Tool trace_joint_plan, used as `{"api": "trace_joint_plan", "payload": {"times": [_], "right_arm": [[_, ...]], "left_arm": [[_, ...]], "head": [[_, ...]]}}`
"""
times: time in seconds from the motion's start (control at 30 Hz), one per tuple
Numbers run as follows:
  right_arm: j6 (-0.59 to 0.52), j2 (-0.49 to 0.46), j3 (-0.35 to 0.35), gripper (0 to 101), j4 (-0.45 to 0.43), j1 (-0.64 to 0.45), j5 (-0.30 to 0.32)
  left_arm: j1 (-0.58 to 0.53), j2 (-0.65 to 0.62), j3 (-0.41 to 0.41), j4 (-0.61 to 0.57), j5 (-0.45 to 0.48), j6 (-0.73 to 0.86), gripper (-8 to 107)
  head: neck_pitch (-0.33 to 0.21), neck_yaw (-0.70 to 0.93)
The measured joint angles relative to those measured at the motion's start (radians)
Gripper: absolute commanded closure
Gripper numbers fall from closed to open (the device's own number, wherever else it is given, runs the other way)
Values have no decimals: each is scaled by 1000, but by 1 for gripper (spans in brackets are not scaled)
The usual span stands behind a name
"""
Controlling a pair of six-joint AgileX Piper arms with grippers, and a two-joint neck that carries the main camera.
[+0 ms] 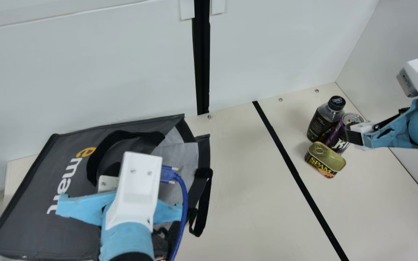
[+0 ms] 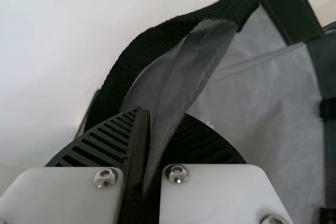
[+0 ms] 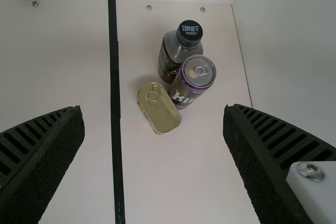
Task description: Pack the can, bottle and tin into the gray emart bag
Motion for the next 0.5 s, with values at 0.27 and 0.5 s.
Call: {"api": "trace_joint_plan", "payload": {"times": [0.27, 0.5], "right_arm": [[0, 0, 0, 10, 0, 0, 0], [0, 0, 0, 10, 0, 0, 0]], "left_arm": [[69, -24, 26, -124, -96, -34, 89], [143, -49, 60, -237, -194, -41, 89]], "head": [[0, 0], [0, 2]]}}
